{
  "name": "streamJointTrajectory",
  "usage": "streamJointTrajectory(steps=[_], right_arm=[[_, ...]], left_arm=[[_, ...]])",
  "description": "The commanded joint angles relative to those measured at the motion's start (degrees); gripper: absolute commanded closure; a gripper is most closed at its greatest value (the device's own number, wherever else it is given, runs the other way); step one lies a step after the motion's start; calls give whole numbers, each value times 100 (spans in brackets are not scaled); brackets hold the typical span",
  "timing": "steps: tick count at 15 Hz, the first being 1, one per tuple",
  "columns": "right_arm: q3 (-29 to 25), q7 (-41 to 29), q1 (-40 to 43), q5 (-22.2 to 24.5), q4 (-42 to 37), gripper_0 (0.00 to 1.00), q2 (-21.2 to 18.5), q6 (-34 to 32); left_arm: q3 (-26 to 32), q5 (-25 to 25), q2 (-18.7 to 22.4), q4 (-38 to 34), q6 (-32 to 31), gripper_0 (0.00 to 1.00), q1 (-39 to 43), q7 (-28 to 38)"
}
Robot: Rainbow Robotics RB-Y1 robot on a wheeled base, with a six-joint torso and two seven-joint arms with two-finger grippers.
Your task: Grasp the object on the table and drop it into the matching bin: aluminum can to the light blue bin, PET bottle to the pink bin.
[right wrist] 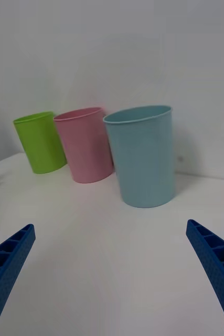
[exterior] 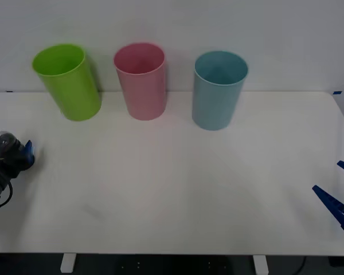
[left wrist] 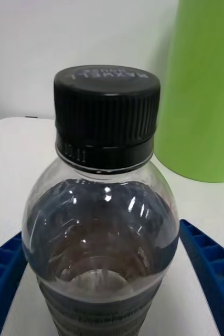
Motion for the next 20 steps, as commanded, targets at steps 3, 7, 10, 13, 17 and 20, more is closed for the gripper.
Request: streamJointTrajectory(steps=[3, 7, 10, 13, 17, 20], right_arm=[[0, 0, 0, 0, 0, 0, 0, 0], [0, 0, 0, 0, 0, 0, 0, 0], [0, 0, 0, 0, 0, 0, 0, 0], [0, 0, 0, 0, 0, 0, 0, 0], [0, 0, 0, 0, 0, 0, 0, 0], [0, 0, 0, 0, 0, 0, 0, 0]], left_arm=[[-1, 12, 9, -1, -9, 100, 8, -43], [-1, 100, 9, -10, -150, 100, 87, -43], [-1, 143, 9, -63, -238, 100, 166, -52], [-159, 407, 17, -493, -308, 100, 465, 9], [-449, 899, 35, -1232, -308, 100, 896, 167], [-660, 1181, 35, -1873, -308, 100, 1168, 317]])
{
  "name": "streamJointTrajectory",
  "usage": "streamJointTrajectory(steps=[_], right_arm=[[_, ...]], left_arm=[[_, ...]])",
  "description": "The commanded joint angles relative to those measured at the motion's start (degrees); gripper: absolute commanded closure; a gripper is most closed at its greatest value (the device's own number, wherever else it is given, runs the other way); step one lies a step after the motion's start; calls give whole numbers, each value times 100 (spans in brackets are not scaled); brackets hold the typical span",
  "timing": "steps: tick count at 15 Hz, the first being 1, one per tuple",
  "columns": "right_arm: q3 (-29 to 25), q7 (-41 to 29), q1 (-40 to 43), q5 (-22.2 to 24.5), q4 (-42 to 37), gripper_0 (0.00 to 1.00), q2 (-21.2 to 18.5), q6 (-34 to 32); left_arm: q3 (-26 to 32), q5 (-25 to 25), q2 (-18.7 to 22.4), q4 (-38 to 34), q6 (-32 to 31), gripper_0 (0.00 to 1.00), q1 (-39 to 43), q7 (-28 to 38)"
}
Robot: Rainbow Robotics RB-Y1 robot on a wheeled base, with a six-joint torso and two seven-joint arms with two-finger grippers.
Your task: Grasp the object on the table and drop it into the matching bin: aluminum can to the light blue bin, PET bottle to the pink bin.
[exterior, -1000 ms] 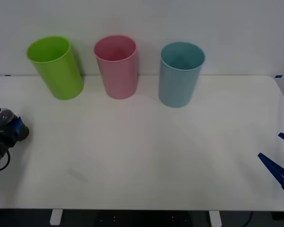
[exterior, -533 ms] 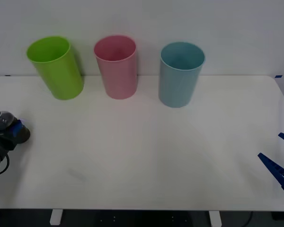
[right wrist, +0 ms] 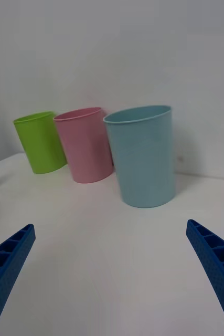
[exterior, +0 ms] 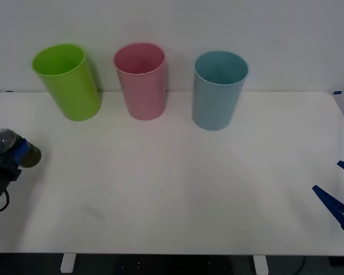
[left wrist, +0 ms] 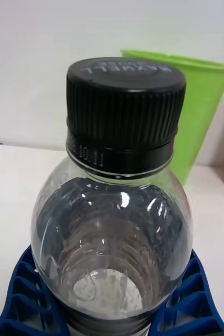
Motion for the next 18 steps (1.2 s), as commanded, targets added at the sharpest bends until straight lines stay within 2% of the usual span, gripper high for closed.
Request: streamJointTrajectory(steps=[1, 3, 7, 12, 14, 18], right_arm=[[0, 0, 0, 0, 0, 0, 0, 0], [0, 0, 0, 0, 0, 0, 0, 0], [0, 0, 0, 0, 0, 0, 0, 0], [0, 0, 0, 0, 0, 0, 0, 0], [0, 0, 0, 0, 0, 0, 0, 0], [0, 0, 0, 0, 0, 0, 0, 0]], left_arm=[[-168, 179, 0, -549, 9, 100, 231, 129], [-291, 232, 0, -1059, 9, 100, 398, 279], [-520, 144, 53, -2043, 9, 100, 591, 1210], [-573, -208, 53, -3062, 9, 100, 600, 2397], [-634, -436, 53, -3309, 53, 100, 468, 2933], [-1074, -1017, 62, -3309, 343, 100, -305, 3671]])
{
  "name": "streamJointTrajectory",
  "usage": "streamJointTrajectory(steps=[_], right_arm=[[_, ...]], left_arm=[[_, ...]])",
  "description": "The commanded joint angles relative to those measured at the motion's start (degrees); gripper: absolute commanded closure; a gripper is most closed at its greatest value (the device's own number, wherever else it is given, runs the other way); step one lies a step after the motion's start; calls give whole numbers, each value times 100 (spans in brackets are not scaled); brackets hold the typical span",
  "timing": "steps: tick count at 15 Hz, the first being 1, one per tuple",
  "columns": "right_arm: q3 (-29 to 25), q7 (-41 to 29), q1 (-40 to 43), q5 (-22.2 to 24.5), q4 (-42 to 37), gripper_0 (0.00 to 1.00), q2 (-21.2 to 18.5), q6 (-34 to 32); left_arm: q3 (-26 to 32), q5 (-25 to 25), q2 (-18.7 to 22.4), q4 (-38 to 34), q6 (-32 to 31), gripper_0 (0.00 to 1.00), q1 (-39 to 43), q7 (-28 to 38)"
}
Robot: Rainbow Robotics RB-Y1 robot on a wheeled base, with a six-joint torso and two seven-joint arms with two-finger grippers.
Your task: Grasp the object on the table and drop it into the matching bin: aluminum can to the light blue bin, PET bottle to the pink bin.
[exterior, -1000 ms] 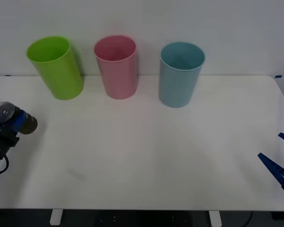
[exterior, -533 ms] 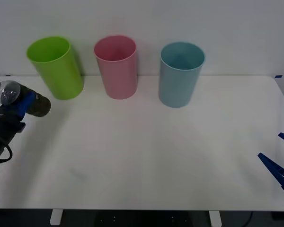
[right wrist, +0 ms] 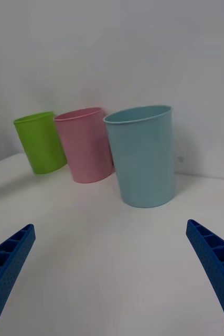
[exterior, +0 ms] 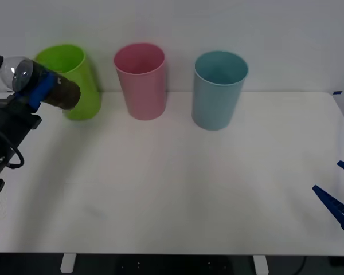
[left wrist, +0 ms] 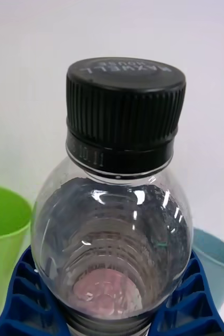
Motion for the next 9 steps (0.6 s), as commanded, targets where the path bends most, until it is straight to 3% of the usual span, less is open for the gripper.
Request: streamJointTrajectory(steps=[1, 9], right_arm=[[0, 0, 0, 0, 0, 0, 0, 0], [0, 0, 0, 0, 0, 0, 0, 0]], left_arm=[[-327, -346, -1, 97, 148, 100, -596, 494], [-801, -689, 26, 1820, 131, 100, -2662, 468]])
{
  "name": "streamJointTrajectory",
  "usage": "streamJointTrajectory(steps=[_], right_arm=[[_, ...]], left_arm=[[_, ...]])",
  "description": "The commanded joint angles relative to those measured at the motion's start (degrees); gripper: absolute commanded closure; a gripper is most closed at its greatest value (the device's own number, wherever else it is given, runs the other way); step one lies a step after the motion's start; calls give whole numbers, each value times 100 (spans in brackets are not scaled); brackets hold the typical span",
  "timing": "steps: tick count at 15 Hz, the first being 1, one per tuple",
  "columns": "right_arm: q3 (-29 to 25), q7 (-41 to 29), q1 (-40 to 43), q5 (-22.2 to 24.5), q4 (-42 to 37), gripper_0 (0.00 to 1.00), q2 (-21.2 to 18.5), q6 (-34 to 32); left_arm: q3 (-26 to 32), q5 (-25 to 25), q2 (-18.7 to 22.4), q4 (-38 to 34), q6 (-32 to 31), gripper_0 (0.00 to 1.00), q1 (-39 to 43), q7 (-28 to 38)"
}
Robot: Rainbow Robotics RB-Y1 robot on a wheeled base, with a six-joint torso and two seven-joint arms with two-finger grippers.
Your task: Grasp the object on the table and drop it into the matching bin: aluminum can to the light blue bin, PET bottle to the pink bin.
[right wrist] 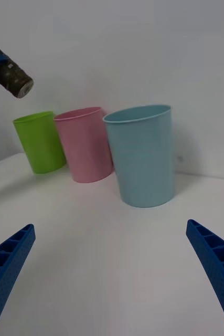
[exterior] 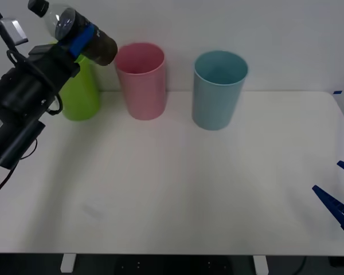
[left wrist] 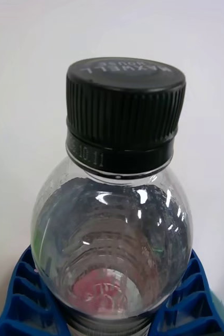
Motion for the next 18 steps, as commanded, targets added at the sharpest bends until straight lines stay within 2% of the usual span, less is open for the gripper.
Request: streamJointTrajectory(steps=[1, 5, 8, 13, 18], right_arm=[[0, 0, 0, 0, 0, 0, 0, 0], [0, 0, 0, 0, 0, 0, 0, 0], [0, 0, 0, 0, 0, 0, 0, 0], [0, 0, 0, 0, 0, 0, 0, 0], [0, 0, 0, 0, 0, 0, 0, 0]], left_arm=[[-158, -186, -7, 598, -3, 100, -612, -39], [-439, -591, -7, 1486, -3, 100, -1429, -144], [-562, -1232, -16, 2216, -214, 100, -2053, -241], [-615, -1971, -165, 3429, -408, 100, -3072, -346], [-606, -2428, -244, 4009, -408, 100, -3573, -364]])
